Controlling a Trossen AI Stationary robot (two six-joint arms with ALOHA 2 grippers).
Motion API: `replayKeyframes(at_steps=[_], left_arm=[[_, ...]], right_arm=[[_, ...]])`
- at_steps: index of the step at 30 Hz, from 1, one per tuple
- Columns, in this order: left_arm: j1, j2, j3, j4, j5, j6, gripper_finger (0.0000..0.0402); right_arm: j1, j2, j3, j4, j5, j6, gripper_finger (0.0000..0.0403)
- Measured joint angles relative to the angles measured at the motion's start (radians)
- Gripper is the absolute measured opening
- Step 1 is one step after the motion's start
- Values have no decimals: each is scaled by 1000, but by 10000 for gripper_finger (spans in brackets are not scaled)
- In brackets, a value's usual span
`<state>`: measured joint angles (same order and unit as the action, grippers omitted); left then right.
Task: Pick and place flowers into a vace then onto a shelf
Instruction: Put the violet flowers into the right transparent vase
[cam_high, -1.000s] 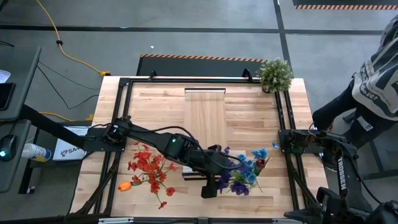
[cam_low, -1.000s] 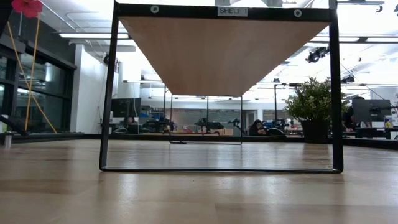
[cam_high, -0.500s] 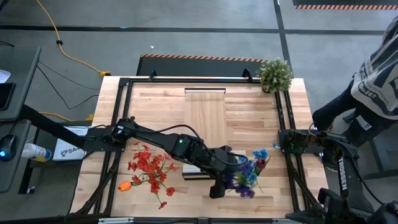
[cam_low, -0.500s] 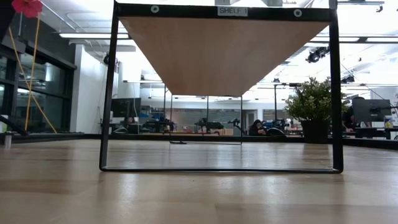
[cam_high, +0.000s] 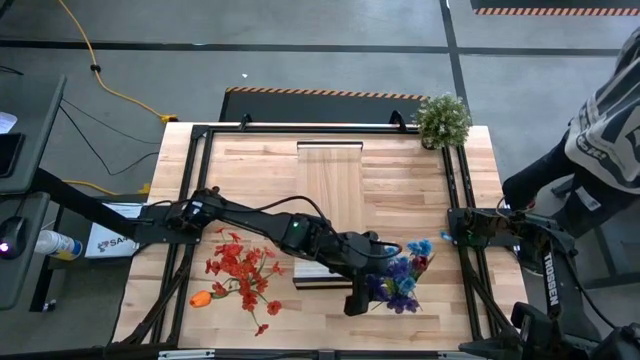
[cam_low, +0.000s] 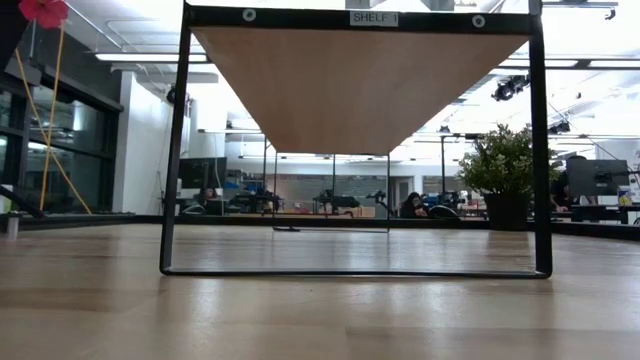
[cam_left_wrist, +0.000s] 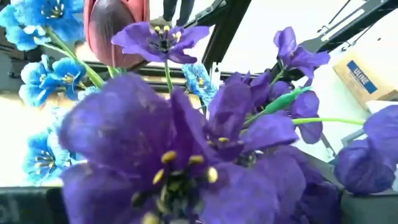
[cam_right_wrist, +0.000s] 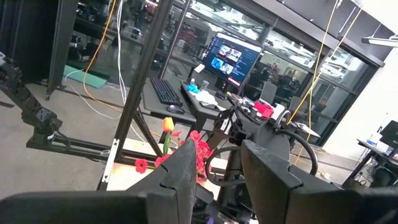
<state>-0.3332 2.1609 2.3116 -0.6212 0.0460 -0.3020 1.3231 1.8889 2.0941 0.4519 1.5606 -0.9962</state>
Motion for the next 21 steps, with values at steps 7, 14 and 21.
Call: replayKeyframes(at_steps=[7,14,21], left_arm=[[0,0,0,0,0,6,321],[0,26,-1,0,22,6,321],[0,45,1,11,35,6,321]], right_arm=[[0,0,0,0,-1,0,118],[0,0,0,0,-17,-11,118],[0,0,0,0,-16,-11,118]])
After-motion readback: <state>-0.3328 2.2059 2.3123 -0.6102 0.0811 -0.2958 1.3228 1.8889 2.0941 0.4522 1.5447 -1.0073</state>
